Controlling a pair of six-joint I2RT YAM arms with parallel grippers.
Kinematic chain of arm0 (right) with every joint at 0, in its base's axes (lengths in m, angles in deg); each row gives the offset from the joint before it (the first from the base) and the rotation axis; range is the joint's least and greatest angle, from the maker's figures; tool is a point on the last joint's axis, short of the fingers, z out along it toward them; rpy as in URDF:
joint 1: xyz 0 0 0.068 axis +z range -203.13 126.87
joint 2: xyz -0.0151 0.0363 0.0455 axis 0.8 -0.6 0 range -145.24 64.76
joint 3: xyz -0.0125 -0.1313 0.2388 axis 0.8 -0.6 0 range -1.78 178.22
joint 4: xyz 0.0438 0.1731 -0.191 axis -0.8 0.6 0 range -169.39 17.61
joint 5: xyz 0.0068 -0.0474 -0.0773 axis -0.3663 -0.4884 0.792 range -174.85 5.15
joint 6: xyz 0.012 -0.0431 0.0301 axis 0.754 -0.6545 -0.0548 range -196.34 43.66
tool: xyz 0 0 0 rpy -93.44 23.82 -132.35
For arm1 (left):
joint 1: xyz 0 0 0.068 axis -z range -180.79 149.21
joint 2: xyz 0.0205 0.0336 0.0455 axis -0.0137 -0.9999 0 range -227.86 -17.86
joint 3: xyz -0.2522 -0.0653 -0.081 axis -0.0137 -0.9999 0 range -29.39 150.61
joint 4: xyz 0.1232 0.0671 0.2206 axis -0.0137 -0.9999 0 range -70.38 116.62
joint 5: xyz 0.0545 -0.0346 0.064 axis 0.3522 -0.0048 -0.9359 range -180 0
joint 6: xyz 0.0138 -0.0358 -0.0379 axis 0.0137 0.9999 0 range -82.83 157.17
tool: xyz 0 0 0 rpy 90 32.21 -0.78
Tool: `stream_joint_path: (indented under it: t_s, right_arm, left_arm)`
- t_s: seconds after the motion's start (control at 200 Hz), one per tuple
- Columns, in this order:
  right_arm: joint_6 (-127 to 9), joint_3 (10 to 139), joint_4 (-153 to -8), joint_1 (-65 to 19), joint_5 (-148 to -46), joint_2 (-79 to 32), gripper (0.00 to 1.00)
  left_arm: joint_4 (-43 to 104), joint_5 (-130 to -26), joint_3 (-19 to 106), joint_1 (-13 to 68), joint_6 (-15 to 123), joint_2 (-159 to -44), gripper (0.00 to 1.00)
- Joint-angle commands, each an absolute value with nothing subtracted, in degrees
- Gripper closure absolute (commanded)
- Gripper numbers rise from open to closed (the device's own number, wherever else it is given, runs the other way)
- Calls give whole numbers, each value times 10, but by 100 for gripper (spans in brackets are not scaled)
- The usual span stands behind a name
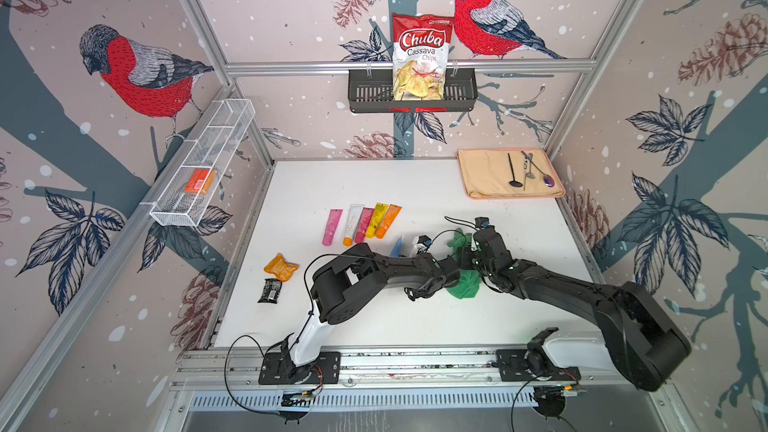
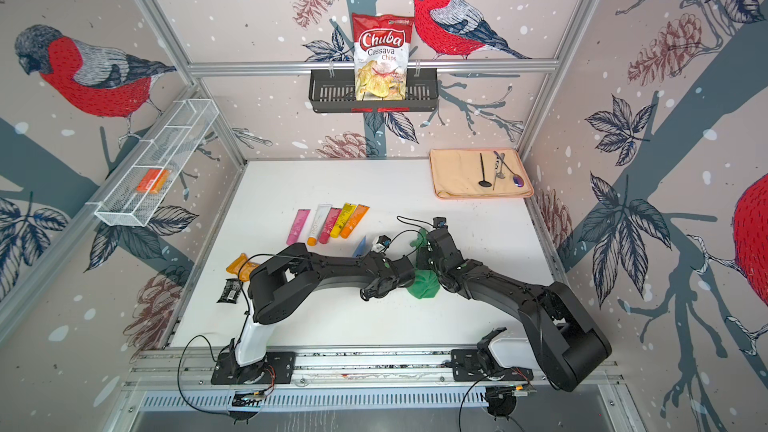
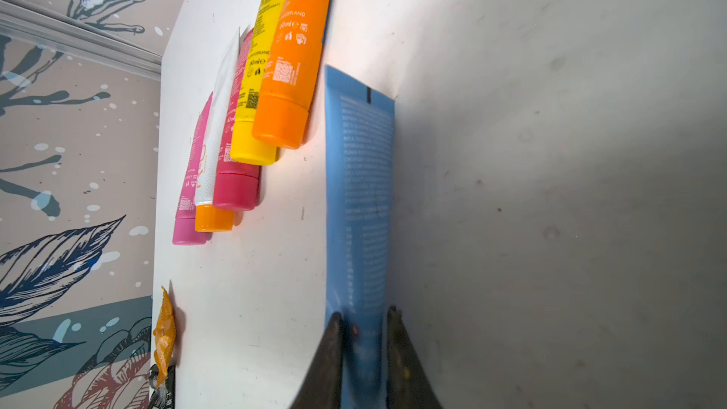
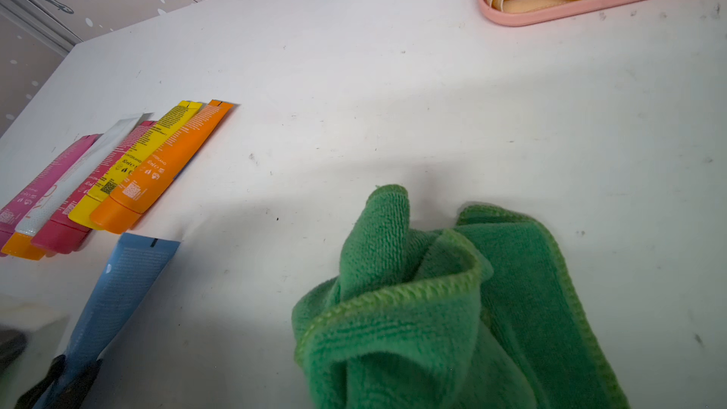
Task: Wipe the surface of the toothpaste tube
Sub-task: Adjust the toothpaste at the center of the board.
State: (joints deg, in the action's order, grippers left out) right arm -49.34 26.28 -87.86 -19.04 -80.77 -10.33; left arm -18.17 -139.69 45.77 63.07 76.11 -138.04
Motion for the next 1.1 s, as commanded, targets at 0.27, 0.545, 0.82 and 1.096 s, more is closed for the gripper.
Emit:
stream_joint_path:
  t_s: [0.27,0.545,0.82,1.096]
  right_arm:
    - [-496,264,-884,-188,-811,-104,97]
    - [-496,265,-885,-187,-811,-105,97]
    - [-497,270,-884,-184,-812,-115,97]
    - [-498,279,-880,-182,-812,-129,97]
  left_arm:
    - [-2,-1199,409,640,697,-1298,74]
    - [63,-1144,342,586,670,-1107,56]
    - [130,-1051,205,460,635,-1006,37]
    - [211,-948,145,413,606,-1022,36]
